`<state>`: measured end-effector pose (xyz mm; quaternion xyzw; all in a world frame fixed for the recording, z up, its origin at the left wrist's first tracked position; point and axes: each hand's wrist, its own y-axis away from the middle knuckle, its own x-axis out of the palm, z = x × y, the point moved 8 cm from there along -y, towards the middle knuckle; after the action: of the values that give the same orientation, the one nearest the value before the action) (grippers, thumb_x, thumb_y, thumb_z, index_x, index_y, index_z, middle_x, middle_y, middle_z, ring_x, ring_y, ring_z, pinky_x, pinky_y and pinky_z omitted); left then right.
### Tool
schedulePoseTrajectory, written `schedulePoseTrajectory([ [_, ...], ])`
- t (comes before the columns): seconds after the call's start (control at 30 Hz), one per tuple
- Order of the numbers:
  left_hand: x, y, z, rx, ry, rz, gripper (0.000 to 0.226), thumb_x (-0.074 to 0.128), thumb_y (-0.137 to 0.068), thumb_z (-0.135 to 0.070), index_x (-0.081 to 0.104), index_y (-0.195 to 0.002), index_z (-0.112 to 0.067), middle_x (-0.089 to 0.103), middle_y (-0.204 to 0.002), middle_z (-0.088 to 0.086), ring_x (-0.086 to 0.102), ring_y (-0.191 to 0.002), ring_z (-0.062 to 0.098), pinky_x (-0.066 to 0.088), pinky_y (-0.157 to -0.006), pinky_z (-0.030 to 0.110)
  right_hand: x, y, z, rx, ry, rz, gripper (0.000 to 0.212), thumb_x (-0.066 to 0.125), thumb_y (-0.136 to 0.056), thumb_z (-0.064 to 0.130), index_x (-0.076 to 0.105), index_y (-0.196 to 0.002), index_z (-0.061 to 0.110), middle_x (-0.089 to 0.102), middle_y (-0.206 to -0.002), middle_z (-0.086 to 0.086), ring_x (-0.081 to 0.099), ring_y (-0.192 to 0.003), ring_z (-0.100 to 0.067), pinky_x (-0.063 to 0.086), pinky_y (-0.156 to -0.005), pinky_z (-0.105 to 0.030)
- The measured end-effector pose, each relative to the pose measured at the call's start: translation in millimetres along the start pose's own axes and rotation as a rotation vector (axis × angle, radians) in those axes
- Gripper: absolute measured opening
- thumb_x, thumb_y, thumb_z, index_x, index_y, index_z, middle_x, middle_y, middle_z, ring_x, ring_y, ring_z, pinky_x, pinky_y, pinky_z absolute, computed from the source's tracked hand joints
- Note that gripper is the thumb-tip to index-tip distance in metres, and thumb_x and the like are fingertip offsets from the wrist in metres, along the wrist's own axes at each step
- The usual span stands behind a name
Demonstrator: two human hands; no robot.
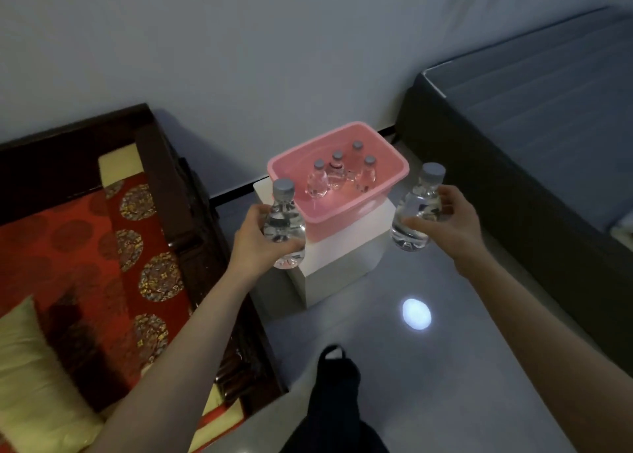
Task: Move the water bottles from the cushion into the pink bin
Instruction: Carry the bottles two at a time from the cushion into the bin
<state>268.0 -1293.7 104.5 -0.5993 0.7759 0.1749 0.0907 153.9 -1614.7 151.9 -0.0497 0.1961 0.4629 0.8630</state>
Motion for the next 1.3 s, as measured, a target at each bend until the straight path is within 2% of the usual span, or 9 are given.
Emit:
schedulePoseTrajectory([
  [0.23,39,-81,-6,-0.014,-0.026,-0.027,0.071,0.092,-0.050,-0.028,0.050,-0.108,-0.029,0.068,-0.098,-0.010,0.066,-0.080,-0.006,0.048,-0.066,0.010,24,-99,3,-0.021,-0.027,0.088,0.062,0.088,-0.060,0.014,0.056,-0.113,0.021,0.062,-0.105,0.008,0.061,-0.093,-0.007,0.049,-0.076,-0.023],
  [0.37,61,-124,-8,-0.052,-0.012,-0.029,0.070,0.090,-0.054,-0.024,0.050,-0.111,-0.031,0.065,-0.098,-0.015,0.064,-0.087,0.000,0.047,-0.070,0.018,34,-153,4,-0.016,0.022,0.129,0.066,0.087,-0.060,0.014,0.055,-0.117,0.018,0.063,-0.113,-0.001,0.063,-0.100,-0.017,0.054,-0.085,-0.035],
  [0.5,77,-166,-15,-0.093,-0.008,-0.019,0.069,0.088,-0.058,-0.020,0.052,-0.116,-0.025,0.062,-0.099,-0.017,0.062,-0.089,0.003,0.045,-0.068,0.018,53,-208,11,-0.025,-0.011,0.143,0.056,0.085,-0.062,0.009,0.057,-0.110,0.016,0.064,-0.097,0.009,0.064,-0.079,0.006,0.049,-0.061,-0.009],
  [0.6,85,-188,-14,-0.142,-0.028,-0.014,0.069,0.087,-0.060,-0.019,0.050,-0.118,-0.025,0.061,-0.098,-0.016,0.060,-0.086,-0.003,0.044,-0.064,0.014,72,-241,5,0.014,-0.002,0.186,0.050,0.085,-0.061,0.003,0.057,-0.100,0.018,0.063,-0.090,0.010,0.061,-0.069,0.014,0.047,-0.055,-0.006],
  [0.87,95,-229,18,-0.251,-0.045,-0.065,0.060,0.084,-0.061,-0.020,0.051,-0.110,-0.035,0.061,-0.094,-0.022,0.060,-0.084,-0.001,0.041,-0.064,0.005,139,-296,-41,0.094,0.114,0.325,0.060,0.088,-0.052,0.016,0.059,-0.104,0.022,0.069,-0.100,0.000,0.067,-0.091,-0.019,0.056,-0.080,-0.041],
  [0.93,98,-236,27,-0.256,-0.059,-0.071,0.060,0.084,-0.061,-0.019,0.051,-0.109,-0.033,0.063,-0.097,-0.019,0.062,-0.087,0.003,0.043,-0.067,0.005,156,-304,-54,0.099,0.150,0.343,0.060,0.087,-0.050,0.018,0.059,-0.102,0.025,0.069,-0.101,0.002,0.066,-0.091,-0.016,0.055,-0.077,-0.036],
  [1.07,107,-255,52,-0.294,-0.199,-0.104,0.069,0.085,-0.059,-0.030,0.056,-0.121,-0.024,0.059,-0.119,-0.001,0.054,-0.113,0.022,0.045,-0.097,0.035,192,-322,-85,0.105,0.218,0.361,0.056,0.089,-0.051,0.022,0.057,-0.097,0.026,0.068,-0.095,0.007,0.065,-0.083,-0.008,0.047,-0.064,-0.017],
  [1.2,121,-269,78,-0.341,-0.163,-0.215,0.074,0.088,-0.054,-0.023,0.057,-0.121,-0.017,0.054,-0.119,0.008,0.048,-0.109,0.023,0.036,-0.090,0.022,218,-337,-125,0.124,0.325,0.382,0.060,0.088,-0.050,0.016,0.050,-0.096,0.010,0.065,-0.095,-0.010,0.063,-0.087,-0.028,0.052,-0.073,-0.042],
  [1.3,140,-276,101,-0.402,-0.155,-0.237,0.072,0.085,-0.057,-0.017,0.054,-0.122,-0.017,0.055,-0.118,0.009,0.051,-0.108,0.025,0.033,-0.084,0.018,232,-342,-152,0.142,0.367,0.428,0.068,0.087,-0.047,0.005,0.050,-0.103,0.006,0.063,-0.101,-0.013,0.060,-0.091,-0.031,0.050,-0.073,-0.038],
])
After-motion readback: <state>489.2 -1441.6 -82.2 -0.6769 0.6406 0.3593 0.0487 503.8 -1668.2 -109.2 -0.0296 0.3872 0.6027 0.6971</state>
